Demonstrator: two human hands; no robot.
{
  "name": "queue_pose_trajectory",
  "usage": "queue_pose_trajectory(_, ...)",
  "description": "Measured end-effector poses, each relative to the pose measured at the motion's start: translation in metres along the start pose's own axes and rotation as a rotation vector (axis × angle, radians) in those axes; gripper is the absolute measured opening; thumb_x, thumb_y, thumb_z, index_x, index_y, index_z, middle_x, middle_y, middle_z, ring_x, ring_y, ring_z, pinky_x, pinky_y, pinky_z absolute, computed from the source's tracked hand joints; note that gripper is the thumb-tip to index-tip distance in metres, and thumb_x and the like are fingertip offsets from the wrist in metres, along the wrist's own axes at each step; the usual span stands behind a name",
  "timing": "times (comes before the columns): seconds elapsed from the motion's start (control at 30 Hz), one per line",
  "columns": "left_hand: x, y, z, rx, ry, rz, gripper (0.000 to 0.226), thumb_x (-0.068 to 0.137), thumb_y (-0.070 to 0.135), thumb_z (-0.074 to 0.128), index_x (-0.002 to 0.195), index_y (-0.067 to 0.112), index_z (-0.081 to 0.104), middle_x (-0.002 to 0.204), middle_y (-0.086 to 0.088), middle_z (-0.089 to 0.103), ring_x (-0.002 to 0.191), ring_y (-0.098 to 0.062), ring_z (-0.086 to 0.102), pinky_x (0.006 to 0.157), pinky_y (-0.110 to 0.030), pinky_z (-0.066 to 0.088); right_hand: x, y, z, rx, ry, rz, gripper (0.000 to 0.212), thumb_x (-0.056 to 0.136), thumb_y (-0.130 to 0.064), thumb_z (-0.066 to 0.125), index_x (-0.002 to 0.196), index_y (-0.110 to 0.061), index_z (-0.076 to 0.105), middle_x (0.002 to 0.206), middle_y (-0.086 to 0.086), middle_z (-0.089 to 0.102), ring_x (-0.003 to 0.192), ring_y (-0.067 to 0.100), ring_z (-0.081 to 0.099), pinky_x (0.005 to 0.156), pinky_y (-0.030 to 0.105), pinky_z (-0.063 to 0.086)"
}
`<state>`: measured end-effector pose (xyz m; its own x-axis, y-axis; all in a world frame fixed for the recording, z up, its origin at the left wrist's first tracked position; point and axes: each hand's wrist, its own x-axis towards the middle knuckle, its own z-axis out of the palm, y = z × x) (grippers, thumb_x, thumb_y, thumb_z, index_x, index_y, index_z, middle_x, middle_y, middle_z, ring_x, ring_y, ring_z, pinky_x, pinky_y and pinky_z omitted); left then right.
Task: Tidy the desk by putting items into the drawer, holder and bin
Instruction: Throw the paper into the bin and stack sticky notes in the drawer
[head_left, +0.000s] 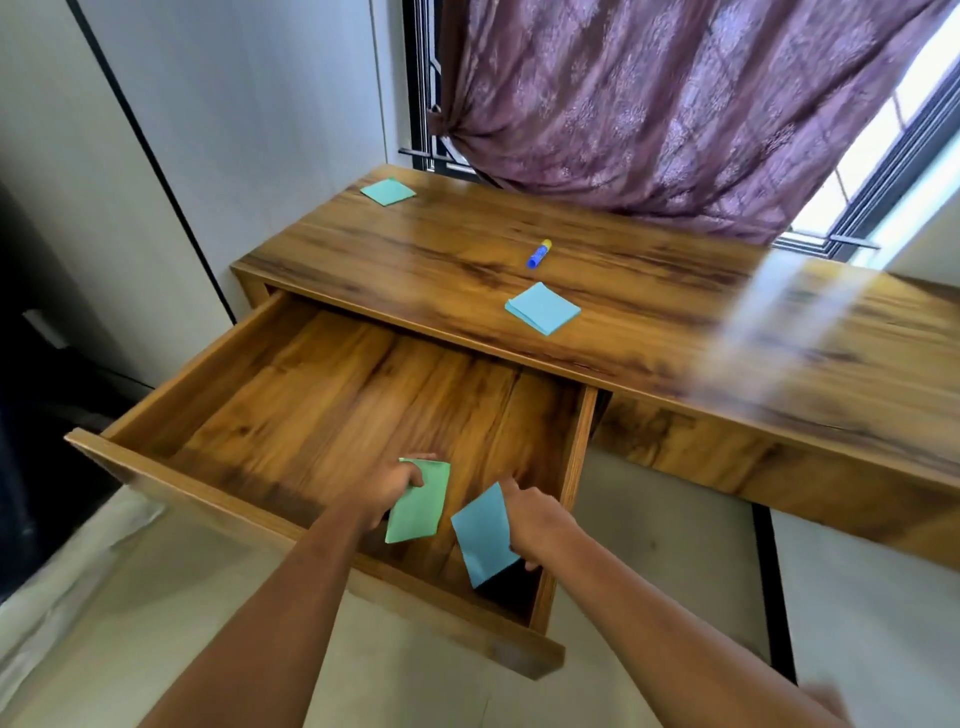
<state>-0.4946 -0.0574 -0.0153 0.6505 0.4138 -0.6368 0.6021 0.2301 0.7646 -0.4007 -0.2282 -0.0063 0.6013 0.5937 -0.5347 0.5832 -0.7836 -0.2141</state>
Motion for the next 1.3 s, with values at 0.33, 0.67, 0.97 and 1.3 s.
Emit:
queue_pose_trajectory(0.33,0.034,-0.021,-0.023,-0.265,0.089,-0.188,0.026,0.088,0.014,0.051,0.068,0.013,0.068,0.064,-0.006,0.067,0.065,-0.022,0.058,0.058,-0.029,0.043,0.032,-0.012,0.022,-0.284,-0.336,-0.006,0.095,0.089,-0.007,0.057,0.151,-0.03,-0.011,0.151,0.015,0.032,0.129,0.034,0.045,0.096,0.043,0.046)
queue_pose_trajectory(0.67,0.075,0.003,-0.023,0.842,-0.283,0.068,0.041,0.065,0.031,0.085,0.064,0.021,0.045,0.065,0.005,0.05,0.063,-0.01,0.045,0.054,-0.024,0.033,0.028,-0.044,0.042,-0.657,-0.225,0.062,0.03,0.092,-0.006,0.046,0.119,-0.003,0.057,0.12,0.013,0.059,0.104,0.031,0.06,0.073,0.036,0.05)
queue_pose_trajectory(0.97,0.08,0.015,-0.015,1.24,-0.577,0.17,0.056,0.084,0.021,0.069,0.135,0.012,0.047,0.136,-0.008,0.051,0.122,-0.025,0.049,0.1,-0.035,0.043,0.025,-0.068,0.049,-0.473,-0.113,0.406,0.032,0.089,-0.009,0.055,0.121,-0.004,0.052,0.112,0.01,0.06,0.097,0.025,0.062,0.071,0.034,0.05)
queue_pose_trajectory(1.3,0.088,-0.001,-0.034,0.659,-0.645,0.238,0.035,0.086,-0.003,0.061,0.112,0.019,0.053,0.131,-0.009,0.054,0.104,-0.021,0.056,0.076,-0.031,0.05,0.005,-0.068,0.063,-0.112,0.014,0.432,0.075,0.088,-0.009,0.061,0.149,-0.016,0.018,0.148,0.012,0.028,0.129,0.033,0.042,0.095,0.041,0.049)
